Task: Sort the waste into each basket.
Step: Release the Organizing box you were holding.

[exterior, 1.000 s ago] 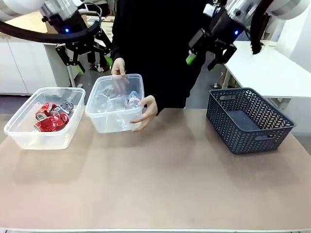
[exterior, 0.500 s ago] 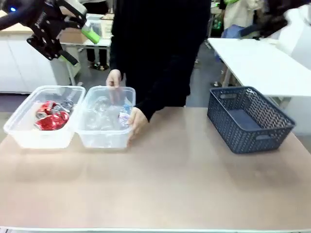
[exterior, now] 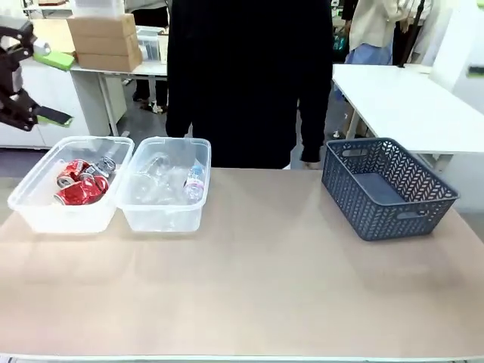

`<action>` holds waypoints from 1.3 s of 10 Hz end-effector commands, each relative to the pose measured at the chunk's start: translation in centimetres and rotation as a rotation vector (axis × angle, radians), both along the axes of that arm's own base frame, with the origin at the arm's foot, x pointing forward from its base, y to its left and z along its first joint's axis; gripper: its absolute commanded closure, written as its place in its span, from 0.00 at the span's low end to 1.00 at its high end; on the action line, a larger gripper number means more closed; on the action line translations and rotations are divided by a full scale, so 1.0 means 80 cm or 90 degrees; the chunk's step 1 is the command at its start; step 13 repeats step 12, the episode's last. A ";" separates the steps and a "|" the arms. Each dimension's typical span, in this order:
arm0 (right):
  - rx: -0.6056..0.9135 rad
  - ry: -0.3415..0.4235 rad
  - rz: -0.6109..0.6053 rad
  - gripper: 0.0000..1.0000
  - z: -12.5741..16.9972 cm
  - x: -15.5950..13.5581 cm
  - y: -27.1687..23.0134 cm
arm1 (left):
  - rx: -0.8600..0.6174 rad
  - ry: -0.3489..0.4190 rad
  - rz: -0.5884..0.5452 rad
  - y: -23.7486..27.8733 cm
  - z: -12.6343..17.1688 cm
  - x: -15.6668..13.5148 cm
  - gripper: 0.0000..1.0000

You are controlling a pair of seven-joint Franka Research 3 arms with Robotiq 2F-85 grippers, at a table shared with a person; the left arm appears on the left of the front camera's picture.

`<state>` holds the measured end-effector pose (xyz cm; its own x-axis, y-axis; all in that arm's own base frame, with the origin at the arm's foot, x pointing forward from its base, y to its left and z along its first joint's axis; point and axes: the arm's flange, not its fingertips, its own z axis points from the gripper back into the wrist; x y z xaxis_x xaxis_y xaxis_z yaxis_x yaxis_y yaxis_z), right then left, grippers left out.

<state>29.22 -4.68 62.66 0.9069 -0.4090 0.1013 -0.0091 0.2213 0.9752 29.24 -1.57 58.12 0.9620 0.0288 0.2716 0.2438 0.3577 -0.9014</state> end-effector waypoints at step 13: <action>0.000 0.000 0.000 0.00 0.000 0.000 0.000 | 0.000 0.000 0.000 0.000 0.000 0.000 0.00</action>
